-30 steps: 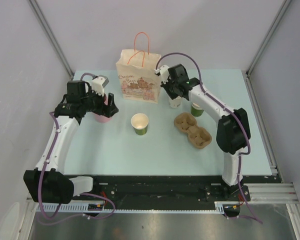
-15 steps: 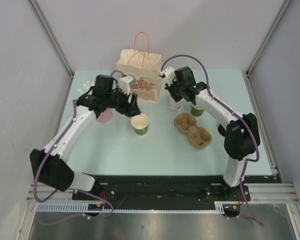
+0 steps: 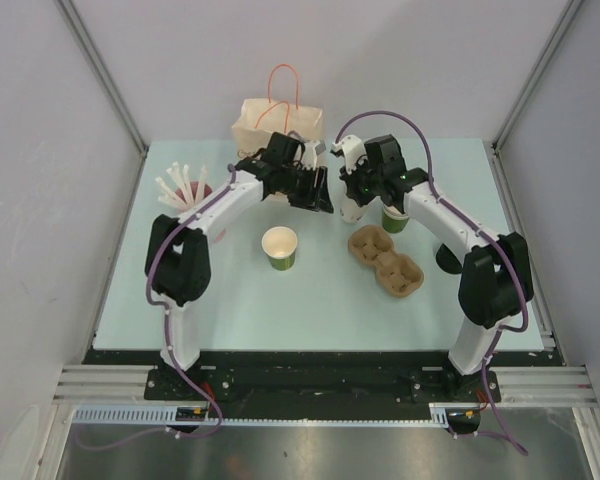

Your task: Pack the takeout coffee

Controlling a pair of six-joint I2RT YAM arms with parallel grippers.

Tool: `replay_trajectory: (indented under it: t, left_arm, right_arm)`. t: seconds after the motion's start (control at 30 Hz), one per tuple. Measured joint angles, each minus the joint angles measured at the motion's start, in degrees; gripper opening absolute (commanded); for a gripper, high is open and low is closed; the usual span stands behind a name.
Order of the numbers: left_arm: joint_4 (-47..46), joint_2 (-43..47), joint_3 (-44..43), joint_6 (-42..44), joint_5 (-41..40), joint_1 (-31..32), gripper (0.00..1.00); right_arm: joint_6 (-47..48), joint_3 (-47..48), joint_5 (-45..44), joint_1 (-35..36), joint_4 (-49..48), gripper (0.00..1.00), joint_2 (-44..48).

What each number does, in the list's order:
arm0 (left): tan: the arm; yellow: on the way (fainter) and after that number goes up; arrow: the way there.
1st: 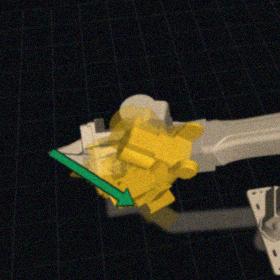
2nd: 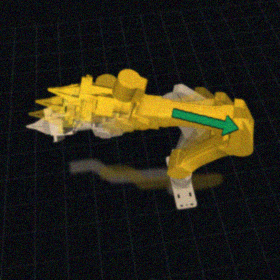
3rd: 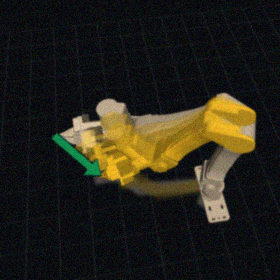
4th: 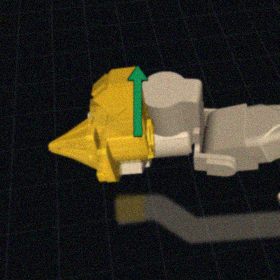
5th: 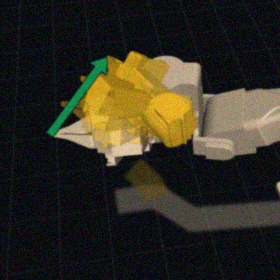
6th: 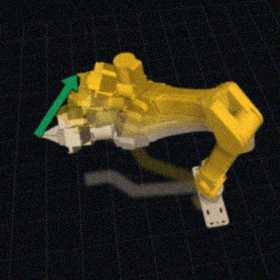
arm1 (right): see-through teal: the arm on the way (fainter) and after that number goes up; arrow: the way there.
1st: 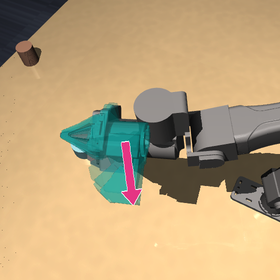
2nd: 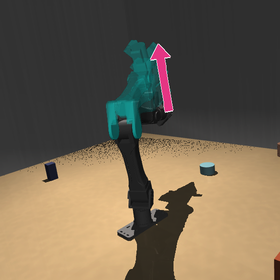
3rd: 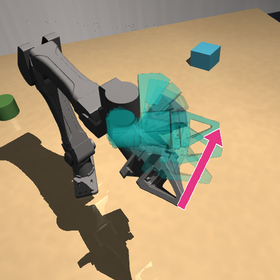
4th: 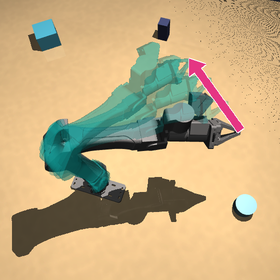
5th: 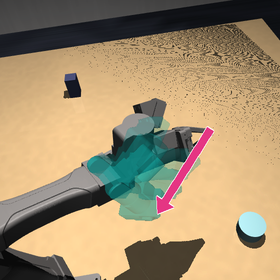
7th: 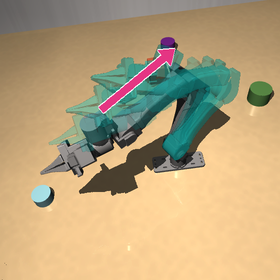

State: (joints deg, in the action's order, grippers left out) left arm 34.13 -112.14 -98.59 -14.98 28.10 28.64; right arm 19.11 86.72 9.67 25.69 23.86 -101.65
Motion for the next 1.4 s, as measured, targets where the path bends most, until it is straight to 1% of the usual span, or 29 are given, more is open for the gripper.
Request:
replay_trajectory:
  t: [0.17,0.43,0.8,1.07,1.23,1.4]
  left_arm:
    - [-0.52,-6.27,-5.68,-2.62,-0.02,0.61,0.54]
    - [-1.62,-9.94,-10.69,-3.67,0.04,0.70,0.54]
    - [-1.81,-13.51,-11.04,-4.55,-0.55,0.76,0.52]
    - [-2.32,-13.51,-9.84,-4.52,-0.50,0.81,0.51]
    - [-3.23,-13.38,-8.66,-4.48,-0.44,0.83,0.52]
    - [-3.30,-12.28,-6.64,-3.43,-0.46,1.16,0.53]
  right_arm:
    - [0.02,-1.11,2.32,-0.04,-0.24,0.00,0.50]
    - [0.04,-1.55,3.93,-0.02,-0.24,0.00,0.52]
    - [0.37,-2.43,4.55,0.94,-0.42,0.00,0.96]
    - [1.14,-3.28,1.49,2.40,-0.20,0.00,2.38]
    - [1.79,-3.48,-0.87,3.15,-0.02,0.00,6.93]
    - [2.43,-3.48,-3.23,3.93,-0.11,0.00,13.42]
